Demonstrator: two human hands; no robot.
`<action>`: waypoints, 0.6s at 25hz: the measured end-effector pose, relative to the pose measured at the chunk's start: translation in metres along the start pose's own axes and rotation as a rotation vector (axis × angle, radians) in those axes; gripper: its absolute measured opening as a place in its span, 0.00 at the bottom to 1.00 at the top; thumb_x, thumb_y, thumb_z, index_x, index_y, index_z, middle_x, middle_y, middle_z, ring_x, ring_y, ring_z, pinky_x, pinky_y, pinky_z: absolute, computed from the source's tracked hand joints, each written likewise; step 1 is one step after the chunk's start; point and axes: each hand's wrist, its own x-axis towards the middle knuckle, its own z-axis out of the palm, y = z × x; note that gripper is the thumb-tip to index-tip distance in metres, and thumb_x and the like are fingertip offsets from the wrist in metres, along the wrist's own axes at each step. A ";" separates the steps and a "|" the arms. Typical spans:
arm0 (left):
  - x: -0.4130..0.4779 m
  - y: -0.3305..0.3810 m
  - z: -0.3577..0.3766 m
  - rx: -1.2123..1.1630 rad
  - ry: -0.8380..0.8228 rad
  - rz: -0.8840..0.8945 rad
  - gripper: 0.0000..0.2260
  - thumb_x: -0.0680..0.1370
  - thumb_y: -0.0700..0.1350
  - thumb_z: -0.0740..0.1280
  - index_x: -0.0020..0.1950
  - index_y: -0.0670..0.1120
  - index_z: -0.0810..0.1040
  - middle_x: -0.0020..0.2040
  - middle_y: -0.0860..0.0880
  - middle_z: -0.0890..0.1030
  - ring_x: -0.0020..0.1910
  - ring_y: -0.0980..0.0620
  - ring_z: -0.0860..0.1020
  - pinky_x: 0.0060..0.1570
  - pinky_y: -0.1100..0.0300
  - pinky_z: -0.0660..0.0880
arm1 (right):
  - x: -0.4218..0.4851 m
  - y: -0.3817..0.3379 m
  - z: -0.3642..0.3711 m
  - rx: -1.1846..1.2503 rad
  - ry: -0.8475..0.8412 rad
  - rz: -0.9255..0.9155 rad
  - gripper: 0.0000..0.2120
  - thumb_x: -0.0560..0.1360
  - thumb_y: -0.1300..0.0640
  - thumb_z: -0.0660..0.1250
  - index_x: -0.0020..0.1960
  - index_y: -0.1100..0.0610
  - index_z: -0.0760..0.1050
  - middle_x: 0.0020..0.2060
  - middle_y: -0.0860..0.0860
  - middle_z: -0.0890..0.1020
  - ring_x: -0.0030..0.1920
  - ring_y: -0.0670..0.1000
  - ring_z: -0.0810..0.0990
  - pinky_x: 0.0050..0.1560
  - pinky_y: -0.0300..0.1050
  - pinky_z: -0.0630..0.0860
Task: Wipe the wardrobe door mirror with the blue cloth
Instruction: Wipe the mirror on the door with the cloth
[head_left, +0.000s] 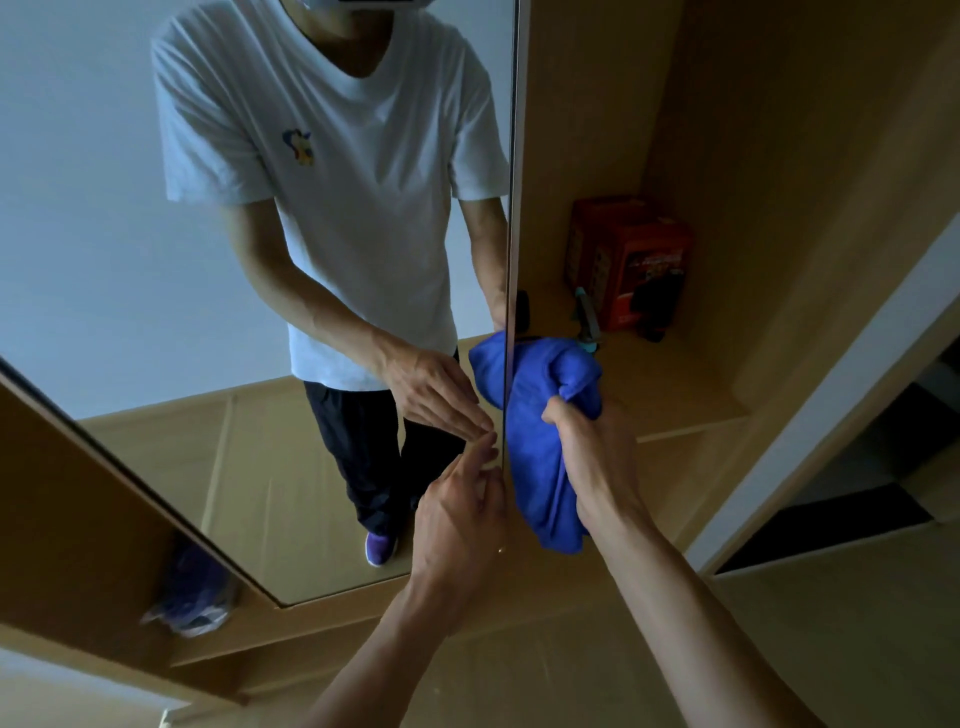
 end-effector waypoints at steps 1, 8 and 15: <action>0.001 0.003 -0.002 -0.013 0.017 0.022 0.18 0.81 0.43 0.62 0.71 0.50 0.77 0.59 0.54 0.84 0.56 0.55 0.83 0.51 0.52 0.80 | 0.000 -0.002 -0.001 0.005 -0.005 -0.011 0.16 0.68 0.58 0.66 0.26 0.43 0.69 0.20 0.41 0.68 0.21 0.41 0.65 0.22 0.32 0.62; 0.001 0.011 -0.007 -0.043 0.011 0.056 0.17 0.80 0.48 0.61 0.67 0.55 0.79 0.55 0.59 0.84 0.52 0.65 0.81 0.46 0.70 0.76 | -0.004 0.037 -0.012 -0.156 -0.122 0.096 0.02 0.72 0.53 0.66 0.41 0.47 0.75 0.36 0.45 0.80 0.35 0.44 0.78 0.42 0.47 0.76; 0.001 0.022 -0.018 -0.068 0.029 0.121 0.17 0.81 0.40 0.64 0.68 0.53 0.79 0.61 0.59 0.82 0.54 0.67 0.80 0.51 0.73 0.74 | -0.005 0.007 0.005 -0.166 0.077 0.081 0.06 0.65 0.50 0.65 0.33 0.52 0.72 0.21 0.44 0.73 0.22 0.42 0.70 0.27 0.42 0.66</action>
